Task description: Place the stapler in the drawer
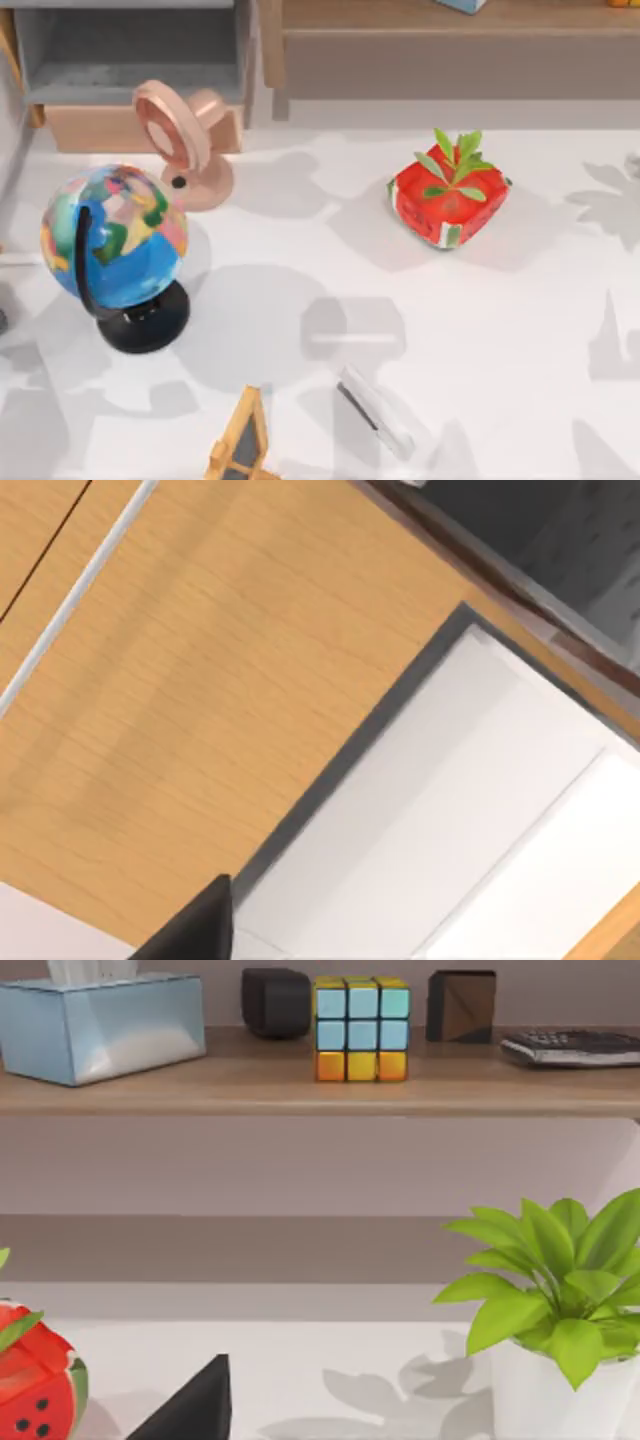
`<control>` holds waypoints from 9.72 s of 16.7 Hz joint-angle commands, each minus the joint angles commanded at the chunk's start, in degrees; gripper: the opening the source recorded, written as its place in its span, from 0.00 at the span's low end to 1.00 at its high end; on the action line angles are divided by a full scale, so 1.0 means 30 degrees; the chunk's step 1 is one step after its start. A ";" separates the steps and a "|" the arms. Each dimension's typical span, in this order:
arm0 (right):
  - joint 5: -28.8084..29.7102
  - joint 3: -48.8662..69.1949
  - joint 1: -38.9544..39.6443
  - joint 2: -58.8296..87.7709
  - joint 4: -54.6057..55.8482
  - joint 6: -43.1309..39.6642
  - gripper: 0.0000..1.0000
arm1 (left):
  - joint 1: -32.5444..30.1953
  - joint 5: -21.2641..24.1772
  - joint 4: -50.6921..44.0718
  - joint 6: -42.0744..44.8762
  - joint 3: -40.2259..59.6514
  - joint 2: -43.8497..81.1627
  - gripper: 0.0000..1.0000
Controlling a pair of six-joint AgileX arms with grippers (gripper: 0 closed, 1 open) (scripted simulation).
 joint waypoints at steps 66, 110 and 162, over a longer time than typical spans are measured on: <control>0.0000 0.0000 0.0000 0.0000 0.0000 0.0000 1.00 | -3.0571 -1.6047 -3.8368 -5.2191 2.1970 1.1904 1.00; 0.0000 0.0000 0.0000 0.0000 0.0000 0.0000 1.00 | -3.0308 -1.6080 -3.7405 -5.0980 2.1831 1.1885 0.00; 0.0000 0.0000 0.0000 0.0000 0.0000 0.0000 1.00 | -0.2489 -0.7604 -4.0292 -1.1707 3.4772 1.7573 0.00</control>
